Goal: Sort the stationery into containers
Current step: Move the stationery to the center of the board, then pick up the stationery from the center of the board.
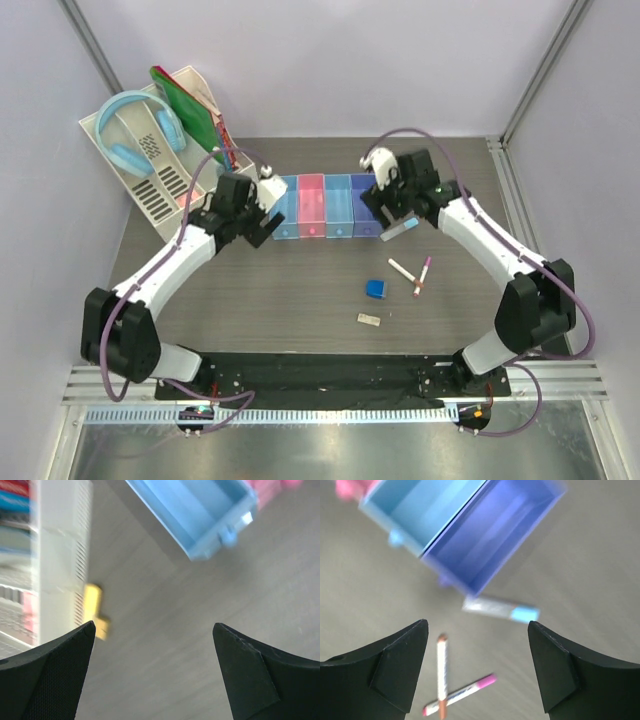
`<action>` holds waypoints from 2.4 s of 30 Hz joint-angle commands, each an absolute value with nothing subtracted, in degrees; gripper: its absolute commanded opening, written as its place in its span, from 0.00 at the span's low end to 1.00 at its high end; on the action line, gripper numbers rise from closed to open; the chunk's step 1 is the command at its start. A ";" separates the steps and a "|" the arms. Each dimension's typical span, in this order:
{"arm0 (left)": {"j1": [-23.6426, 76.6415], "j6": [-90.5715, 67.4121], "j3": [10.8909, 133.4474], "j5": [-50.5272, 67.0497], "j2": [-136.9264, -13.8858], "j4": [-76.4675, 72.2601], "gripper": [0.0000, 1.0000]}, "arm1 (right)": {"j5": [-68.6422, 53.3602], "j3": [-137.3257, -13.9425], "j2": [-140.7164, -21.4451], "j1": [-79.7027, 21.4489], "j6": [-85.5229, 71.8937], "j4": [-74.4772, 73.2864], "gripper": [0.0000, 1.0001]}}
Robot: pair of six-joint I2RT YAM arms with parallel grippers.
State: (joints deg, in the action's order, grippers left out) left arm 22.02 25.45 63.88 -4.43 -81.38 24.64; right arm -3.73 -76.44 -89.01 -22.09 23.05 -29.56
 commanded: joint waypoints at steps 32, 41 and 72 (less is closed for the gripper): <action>22.24 26.10 30.24 -8.17 -57.48 20.22 1.00 | -4.65 -51.42 -74.09 -34.63 31.73 -34.28 0.83; 22.24 26.19 28.48 -9.14 -56.87 20.39 1.00 | -6.69 -52.38 -78.13 -34.98 20.42 -31.29 0.79; 22.24 28.56 29.88 -9.85 -59.68 20.92 1.00 | -2.99 -55.37 -93.16 -38.41 5.36 -30.50 0.57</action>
State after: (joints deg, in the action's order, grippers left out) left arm 22.11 27.73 28.69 -9.58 -59.40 22.41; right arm -3.73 -52.95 -92.79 -37.50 5.50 -29.63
